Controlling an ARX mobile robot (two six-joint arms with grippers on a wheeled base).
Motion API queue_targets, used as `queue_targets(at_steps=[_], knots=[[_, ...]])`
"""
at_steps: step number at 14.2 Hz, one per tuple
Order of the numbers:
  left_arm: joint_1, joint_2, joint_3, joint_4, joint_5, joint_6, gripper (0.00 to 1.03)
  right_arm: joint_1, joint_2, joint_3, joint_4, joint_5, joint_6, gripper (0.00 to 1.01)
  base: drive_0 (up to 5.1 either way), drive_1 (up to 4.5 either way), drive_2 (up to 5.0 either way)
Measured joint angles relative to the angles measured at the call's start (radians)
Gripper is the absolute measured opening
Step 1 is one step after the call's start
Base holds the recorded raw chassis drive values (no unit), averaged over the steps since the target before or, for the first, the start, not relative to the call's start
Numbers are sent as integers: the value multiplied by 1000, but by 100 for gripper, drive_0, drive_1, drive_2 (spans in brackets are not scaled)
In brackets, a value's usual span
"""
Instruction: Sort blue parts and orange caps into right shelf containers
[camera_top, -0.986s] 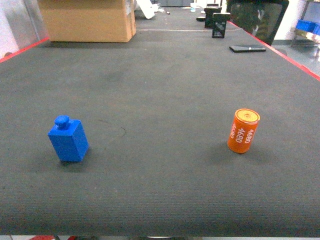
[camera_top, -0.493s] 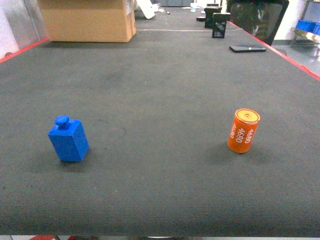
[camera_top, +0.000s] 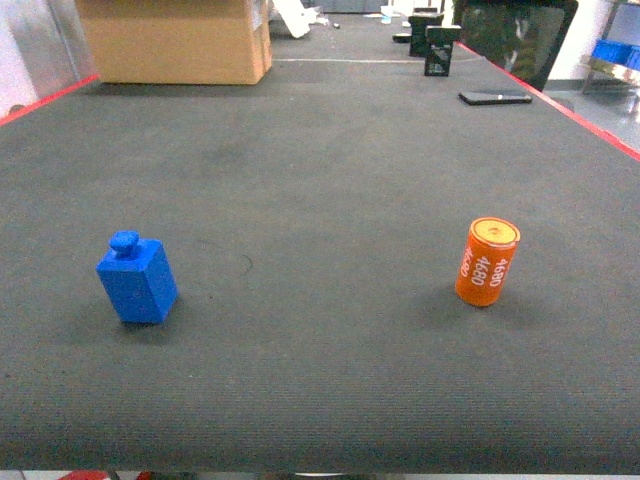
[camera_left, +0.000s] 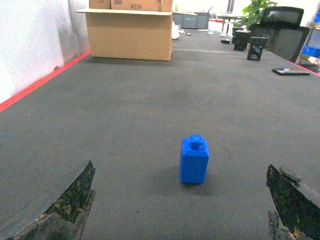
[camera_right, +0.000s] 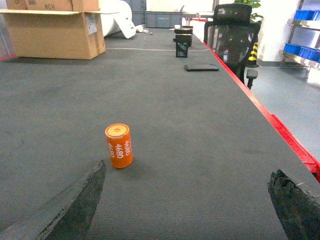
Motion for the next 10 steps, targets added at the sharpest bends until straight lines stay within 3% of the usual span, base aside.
queue_targets(at_steps=[5,6,7,8,9,10], knots=[[-1,0,0,-2,-5,0,98,0,0,0,0,0,0,98,0,0,0],[-102,74,6,23,-203,8,98,85,58,8,-8,185,1,98,0,0,0],[-219,229,7,156,-360,21,98,208,200,9,80,372,11,98,0,0,0],[-243,395,8,326,-438,28,98,275,336,10,234,485,39,98,0,0,0],[-226,608,40,542,-436,33,98,295,521,36,428,497,64,98,0,0,0],[-210,840,117,767,-389,32,98,295,741,94,631,449,71,98,0,0,0]])
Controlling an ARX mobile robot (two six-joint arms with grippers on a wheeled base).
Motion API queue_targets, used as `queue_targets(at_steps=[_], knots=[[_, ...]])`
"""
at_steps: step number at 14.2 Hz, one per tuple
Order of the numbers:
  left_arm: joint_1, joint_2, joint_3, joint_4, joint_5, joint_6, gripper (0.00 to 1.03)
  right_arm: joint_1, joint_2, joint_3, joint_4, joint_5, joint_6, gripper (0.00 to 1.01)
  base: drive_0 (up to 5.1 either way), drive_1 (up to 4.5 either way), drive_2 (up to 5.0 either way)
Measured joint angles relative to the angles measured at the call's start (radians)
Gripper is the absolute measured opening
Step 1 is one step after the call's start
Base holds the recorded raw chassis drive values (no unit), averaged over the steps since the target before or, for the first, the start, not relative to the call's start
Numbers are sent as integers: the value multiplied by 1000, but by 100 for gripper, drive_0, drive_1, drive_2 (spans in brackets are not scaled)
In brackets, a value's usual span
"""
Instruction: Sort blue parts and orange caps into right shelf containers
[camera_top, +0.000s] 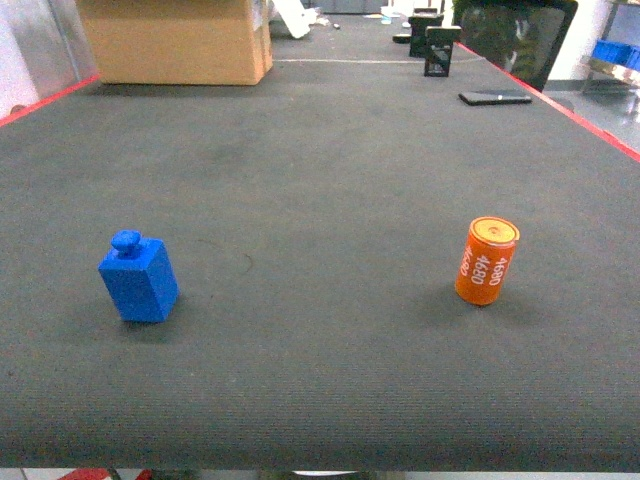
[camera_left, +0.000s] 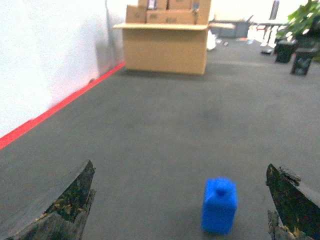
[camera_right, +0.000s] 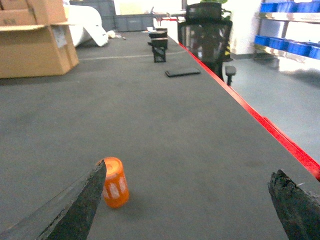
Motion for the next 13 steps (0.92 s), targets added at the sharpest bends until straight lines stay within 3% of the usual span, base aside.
queue_targets(at_steps=[1,2,4,7,10,13], knots=[[12,228,103,181,40,-2,98,-14,218,83,166,-53,1,98,0,0,0],[19,452,212,285,72,-2,98,-37,436,188,273,-106,0,98,0,0,0],[20,723,355,259,110,-4,98,-53,726,351,259,-154,-8,98,0,0,0],[1,898,524,240,115,-7,98,-42,1015,572,228,-179,-5,98,0,0,0],[-14,1019,573,217,119,-21,98,-12,1154,683,198,-194,35,98,0,0,0],[12,1075,584,217,117,-33,98,-11,1231,750,179,-194,53,98,0,0,0]])
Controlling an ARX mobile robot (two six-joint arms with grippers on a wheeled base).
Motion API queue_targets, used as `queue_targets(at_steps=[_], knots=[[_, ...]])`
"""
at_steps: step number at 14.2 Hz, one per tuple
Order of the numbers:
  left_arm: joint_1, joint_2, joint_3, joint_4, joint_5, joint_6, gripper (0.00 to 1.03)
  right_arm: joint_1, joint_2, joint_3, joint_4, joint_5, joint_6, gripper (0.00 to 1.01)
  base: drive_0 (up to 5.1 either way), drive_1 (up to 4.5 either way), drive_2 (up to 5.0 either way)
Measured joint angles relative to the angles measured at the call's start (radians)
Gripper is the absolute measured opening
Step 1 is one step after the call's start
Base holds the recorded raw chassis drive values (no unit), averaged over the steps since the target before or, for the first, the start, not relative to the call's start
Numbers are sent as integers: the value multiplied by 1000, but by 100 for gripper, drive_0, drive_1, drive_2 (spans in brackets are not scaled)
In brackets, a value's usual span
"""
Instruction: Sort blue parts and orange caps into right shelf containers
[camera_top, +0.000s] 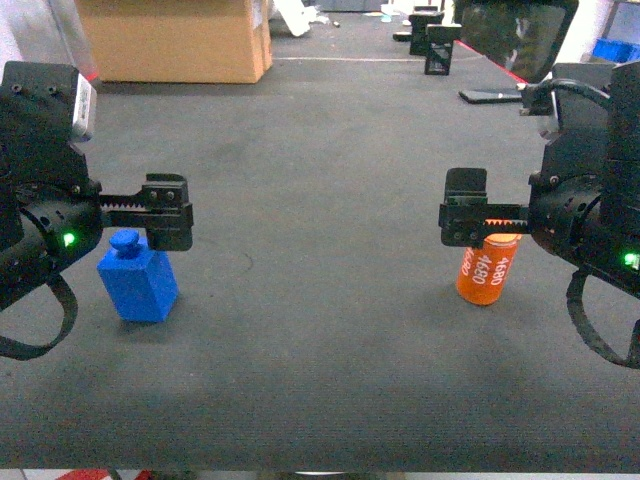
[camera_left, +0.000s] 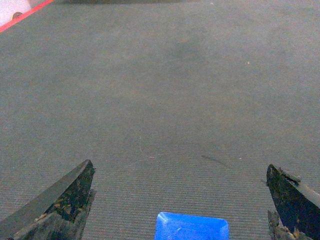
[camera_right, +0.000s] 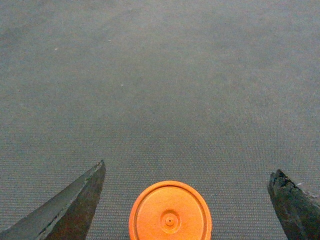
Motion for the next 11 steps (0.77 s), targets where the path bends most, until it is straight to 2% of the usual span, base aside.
queue_targets(at_steps=[7,11], knots=[[6,110,-1,24,3,-19,98,11,113,32,-10,-4,41,98,0,0,0],[6,185,-3,28,-3,-23,98,11,152,55,-6,-1,48,98,0,0,0]])
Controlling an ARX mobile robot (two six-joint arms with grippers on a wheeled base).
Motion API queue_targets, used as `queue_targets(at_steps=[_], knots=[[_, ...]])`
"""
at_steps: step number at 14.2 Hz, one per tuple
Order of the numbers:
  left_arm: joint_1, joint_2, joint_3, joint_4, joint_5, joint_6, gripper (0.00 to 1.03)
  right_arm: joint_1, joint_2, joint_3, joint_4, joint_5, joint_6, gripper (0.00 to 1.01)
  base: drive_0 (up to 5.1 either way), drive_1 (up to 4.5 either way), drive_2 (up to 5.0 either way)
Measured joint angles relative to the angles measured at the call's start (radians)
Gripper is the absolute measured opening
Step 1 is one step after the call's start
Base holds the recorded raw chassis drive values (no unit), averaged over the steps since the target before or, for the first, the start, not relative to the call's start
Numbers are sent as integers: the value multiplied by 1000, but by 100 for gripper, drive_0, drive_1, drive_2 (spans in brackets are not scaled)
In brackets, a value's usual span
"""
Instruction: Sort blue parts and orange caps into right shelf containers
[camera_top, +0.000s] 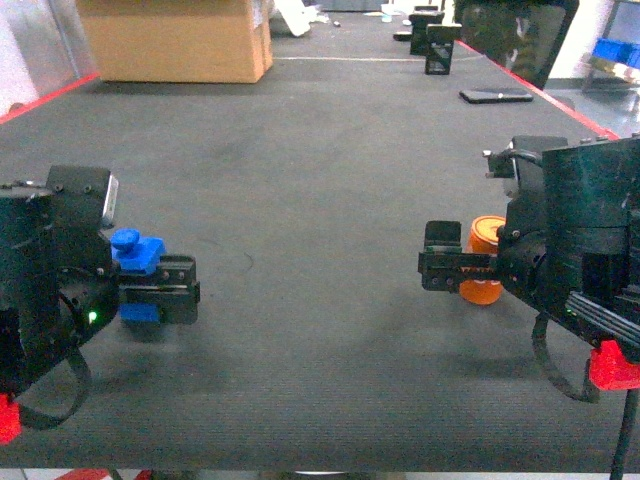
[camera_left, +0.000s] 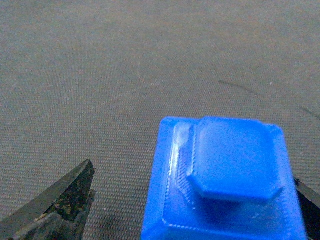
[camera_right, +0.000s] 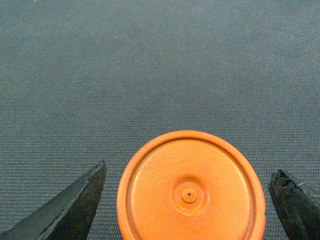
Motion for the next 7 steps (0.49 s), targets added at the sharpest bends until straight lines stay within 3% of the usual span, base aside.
queue_targets(at_steps=[2,4,5,6,7], knots=[[0,19,0,2,-9,-11,98,0,21,4,-5,0,3,98,0,0,0],[0,19,1,-5,-15,-22,94,0,28,8,-22,15,4,84,0,0,0],[0,19,1,-6,-16,-22,83,1,30,13,-28,23,4,73,0,0,0],[0,19,1,-9,-16,-23,65,6,30,16,-34,26,11,54,0,0,0],[-2,3,-13,3,-20,-30,42,9,17,-7,3,30,9,44,0,0,0]])
